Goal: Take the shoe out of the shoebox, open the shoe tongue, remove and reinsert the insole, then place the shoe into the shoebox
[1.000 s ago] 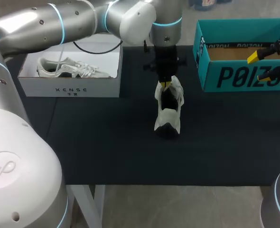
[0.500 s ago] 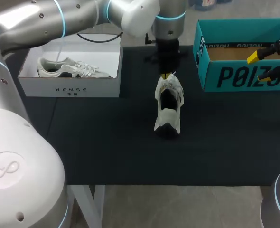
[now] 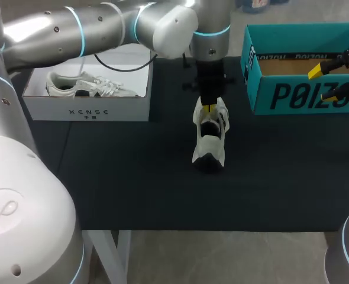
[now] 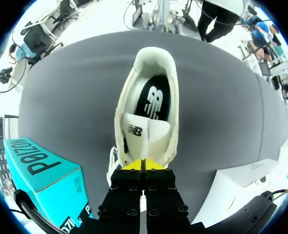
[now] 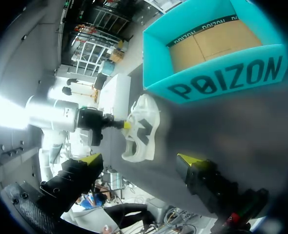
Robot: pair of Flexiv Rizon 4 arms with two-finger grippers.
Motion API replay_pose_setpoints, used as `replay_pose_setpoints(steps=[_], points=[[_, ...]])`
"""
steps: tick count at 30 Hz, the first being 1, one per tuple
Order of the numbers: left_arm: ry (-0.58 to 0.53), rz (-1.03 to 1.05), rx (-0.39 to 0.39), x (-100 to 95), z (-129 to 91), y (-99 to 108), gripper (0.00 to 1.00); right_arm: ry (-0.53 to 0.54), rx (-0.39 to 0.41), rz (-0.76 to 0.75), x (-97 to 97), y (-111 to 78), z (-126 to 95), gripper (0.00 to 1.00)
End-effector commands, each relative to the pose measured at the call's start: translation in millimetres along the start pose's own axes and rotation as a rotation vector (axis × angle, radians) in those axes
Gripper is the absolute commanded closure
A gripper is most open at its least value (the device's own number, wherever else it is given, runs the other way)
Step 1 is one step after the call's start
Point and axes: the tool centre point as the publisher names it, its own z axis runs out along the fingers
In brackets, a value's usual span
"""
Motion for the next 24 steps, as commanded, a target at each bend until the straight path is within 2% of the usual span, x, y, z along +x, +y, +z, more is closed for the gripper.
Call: replay_pose_setpoints(steps=[1, 3, 7, 8, 9, 24], points=[[-0.023, -0.068, 0.0, 0.8, -8, -9, 1.0, -0.003, 0.001, 0.001, 0.2, 0.0, 0, 0.0], [-0.044, -0.176, 0.039, 1.0, -19, -14, 1.0, -0.003, 0.001, 0.001, 0.2, 0.0, 0, 0.0], [-0.146, -0.571, 0.225, 3.6, -45, -10, 1.0, -0.003, 0.001, 0.001, 0.2, 0.0, 0, 0.0], [-0.158, -0.59, 0.244, 4.4, -47, -9, 1.0, -0.003, 0.001, 0.001, 0.2, 0.0, 0, 0.0], [-0.155, -0.614, 0.301, 6.7, -50, -8, 1.0, -0.003, 0.001, 0.001, 0.2, 0.0, 0, 0.0], [-0.155, -0.614, 0.301, 6.7, -50, -8, 1.0, -0.003, 0.001, 0.001, 0.2, 0.0, 0, 0.0]])
